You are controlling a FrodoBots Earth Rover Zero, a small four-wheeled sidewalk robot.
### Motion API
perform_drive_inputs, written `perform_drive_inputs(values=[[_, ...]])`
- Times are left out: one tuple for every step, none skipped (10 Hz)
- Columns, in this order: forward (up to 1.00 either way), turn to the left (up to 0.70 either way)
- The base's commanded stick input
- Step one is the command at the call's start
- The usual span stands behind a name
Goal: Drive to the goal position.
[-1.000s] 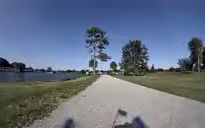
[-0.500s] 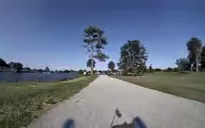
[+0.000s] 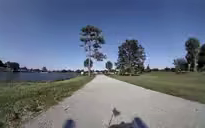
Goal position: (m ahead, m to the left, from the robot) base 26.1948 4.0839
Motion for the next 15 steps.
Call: perform_drive_inputs(values=[[0.85, 0.34], [0.85, 0.34], [0.85, 0.14], [0.85, 0.0], [0.85, 0.0], [0.85, 0.0], [0.85, 0.0], [0.85, 0.0], [0.85, 0.0], [0.85, 0.0], [0.85, 0.0], [0.85, 0.0], [0.85, 0.0], [0.85, 0.0], [0.85, 0.0]])
